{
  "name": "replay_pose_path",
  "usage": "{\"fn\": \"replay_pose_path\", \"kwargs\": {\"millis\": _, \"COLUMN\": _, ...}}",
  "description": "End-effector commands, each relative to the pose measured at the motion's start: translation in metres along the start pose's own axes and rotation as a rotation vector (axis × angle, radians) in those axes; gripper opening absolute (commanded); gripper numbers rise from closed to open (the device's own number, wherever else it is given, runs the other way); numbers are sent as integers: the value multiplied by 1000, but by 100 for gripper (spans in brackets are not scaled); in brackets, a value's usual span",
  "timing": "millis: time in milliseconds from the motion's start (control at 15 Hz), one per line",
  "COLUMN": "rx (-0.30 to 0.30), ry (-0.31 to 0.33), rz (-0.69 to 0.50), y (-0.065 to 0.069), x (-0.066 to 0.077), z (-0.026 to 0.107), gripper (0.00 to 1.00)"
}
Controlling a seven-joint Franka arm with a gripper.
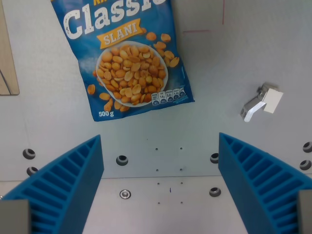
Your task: Move in gripper negative y
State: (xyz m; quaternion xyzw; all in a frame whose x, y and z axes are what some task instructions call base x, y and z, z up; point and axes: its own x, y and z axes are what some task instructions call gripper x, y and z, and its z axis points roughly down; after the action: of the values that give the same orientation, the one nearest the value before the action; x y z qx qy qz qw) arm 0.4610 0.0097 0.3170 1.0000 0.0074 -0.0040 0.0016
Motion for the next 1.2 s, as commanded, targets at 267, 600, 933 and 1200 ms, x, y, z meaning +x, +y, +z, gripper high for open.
{"fn": "replay_pose_path", "kwargs": {"millis": 267, "rx": 0, "ry": 7, "rz": 0, "y": -20, "x": 0, "z": -3, "gripper": 100}}
{"fn": "replay_pose_path", "kwargs": {"millis": 600, "rx": 0, "ry": 7, "rz": 0, "y": -45, "x": 0, "z": -3, "gripper": 100}}
{"fn": "replay_pose_path", "kwargs": {"millis": 933, "rx": 0, "ry": 7, "rz": 0, "y": -70, "x": 0, "z": -3, "gripper": 100}}
{"fn": "replay_pose_path", "kwargs": {"millis": 1200, "rx": 0, "ry": 7, "rz": 0, "y": -90, "x": 0, "z": -3, "gripper": 100}}
